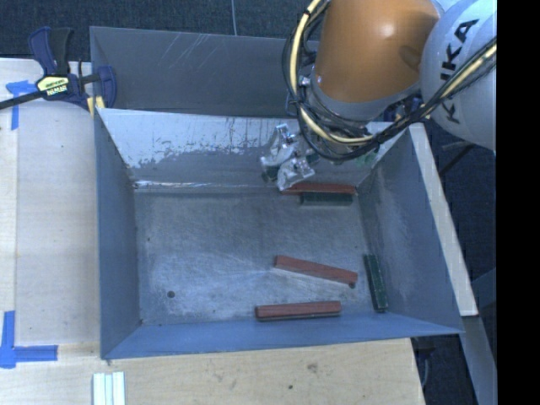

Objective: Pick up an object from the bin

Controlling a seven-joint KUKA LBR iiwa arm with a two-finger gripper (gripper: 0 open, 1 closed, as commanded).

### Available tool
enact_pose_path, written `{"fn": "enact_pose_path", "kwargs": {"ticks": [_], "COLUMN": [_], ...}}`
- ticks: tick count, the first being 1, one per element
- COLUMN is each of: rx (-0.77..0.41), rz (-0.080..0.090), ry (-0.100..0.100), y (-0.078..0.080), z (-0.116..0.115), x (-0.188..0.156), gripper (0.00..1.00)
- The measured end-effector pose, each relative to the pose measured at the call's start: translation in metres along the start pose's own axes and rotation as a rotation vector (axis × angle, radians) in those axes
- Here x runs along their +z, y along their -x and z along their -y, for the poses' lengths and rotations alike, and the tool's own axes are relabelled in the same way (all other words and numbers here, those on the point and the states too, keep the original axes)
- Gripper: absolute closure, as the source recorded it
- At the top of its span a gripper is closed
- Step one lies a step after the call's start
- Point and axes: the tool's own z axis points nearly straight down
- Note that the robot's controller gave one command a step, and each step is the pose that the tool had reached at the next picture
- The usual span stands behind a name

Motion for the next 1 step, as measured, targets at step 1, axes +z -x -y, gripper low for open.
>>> {"fn": "enact_pose_path", "kwargs": {"ticks": [1], "rx": [0.001], "rz": [-0.005], "ry": [0.002], "y": [-0.0009], "z": [0.0001], "x": [0.0032], "gripper": [1.0]}}
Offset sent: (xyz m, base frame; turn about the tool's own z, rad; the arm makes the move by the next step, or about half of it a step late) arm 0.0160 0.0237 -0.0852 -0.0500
